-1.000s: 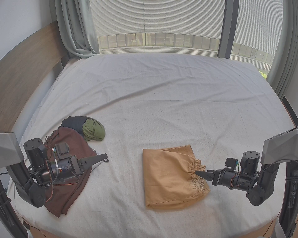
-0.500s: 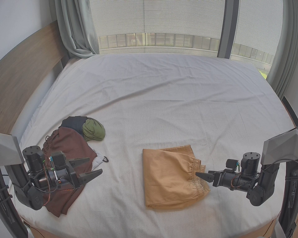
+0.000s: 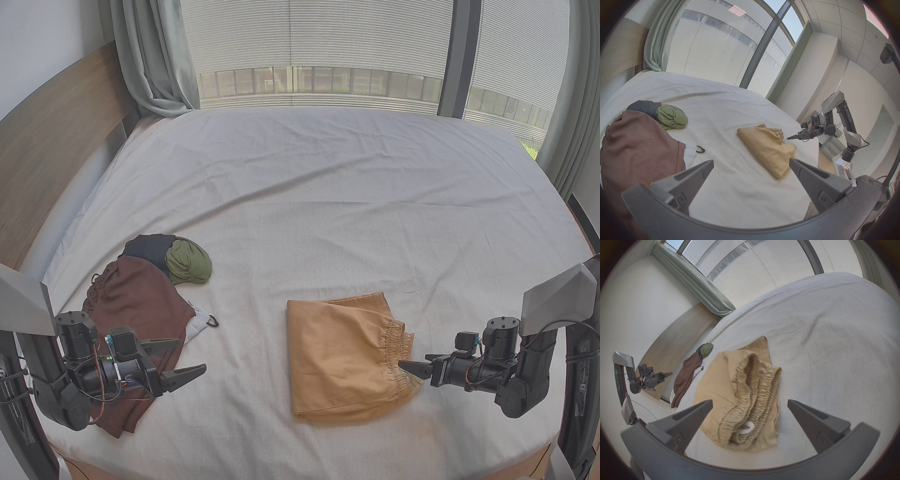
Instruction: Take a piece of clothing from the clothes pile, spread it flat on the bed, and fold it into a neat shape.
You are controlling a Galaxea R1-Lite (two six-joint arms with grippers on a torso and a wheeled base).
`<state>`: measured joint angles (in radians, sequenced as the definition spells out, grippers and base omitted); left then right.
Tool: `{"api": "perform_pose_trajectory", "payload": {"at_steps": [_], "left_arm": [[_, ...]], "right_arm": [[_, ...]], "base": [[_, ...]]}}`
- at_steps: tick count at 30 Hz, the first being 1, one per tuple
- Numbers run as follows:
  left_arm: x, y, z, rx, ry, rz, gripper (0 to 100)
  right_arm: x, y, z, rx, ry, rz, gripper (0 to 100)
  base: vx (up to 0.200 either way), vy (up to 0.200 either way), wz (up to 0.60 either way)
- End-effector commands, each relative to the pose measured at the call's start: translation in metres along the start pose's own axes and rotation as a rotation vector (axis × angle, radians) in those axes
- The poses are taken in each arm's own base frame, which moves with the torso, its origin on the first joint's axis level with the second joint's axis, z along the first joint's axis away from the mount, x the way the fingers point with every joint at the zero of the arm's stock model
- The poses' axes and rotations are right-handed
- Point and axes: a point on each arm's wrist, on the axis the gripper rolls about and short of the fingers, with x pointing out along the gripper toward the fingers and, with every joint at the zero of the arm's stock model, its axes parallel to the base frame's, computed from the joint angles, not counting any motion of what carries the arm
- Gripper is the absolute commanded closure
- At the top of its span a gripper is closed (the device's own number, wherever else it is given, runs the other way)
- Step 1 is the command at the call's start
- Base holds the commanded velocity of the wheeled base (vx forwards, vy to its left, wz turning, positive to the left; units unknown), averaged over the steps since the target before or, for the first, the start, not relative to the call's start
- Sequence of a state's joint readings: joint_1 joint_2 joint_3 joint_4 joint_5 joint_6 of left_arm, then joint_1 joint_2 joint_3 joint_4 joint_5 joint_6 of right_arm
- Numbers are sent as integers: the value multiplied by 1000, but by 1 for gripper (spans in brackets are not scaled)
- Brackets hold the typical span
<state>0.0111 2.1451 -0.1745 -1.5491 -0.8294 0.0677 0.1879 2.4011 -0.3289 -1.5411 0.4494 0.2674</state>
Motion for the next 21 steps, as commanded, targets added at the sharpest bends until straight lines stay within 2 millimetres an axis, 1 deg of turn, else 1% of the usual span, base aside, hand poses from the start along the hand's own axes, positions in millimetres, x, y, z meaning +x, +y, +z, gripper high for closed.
{"api": "perform_pose_trajectory", "payload": {"at_steps": [1, 4, 13, 15, 21], "left_arm": [[1, 0, -3, -10, 10, -3, 0], [4, 1, -6, -12, 19, -8, 0], [4, 1, -5, 1, 16, -6, 0], [4, 0, -6, 13, 21, -8, 0], [5, 1, -9, 6, 29, -11, 0]], "right_arm": [[4, -4, -10, 16, 36, -6, 0], [5, -4, -12, 19, 44, -6, 0], [10, -5, -19, 30, 68, 0, 0], [16, -6, -27, 39, 93, 2, 0], [22, 4, -35, 45, 129, 34, 0]], "base": [[0, 0, 0], [0, 0, 0], [0, 0, 0], [0, 0, 0], [0, 0, 0]]}}
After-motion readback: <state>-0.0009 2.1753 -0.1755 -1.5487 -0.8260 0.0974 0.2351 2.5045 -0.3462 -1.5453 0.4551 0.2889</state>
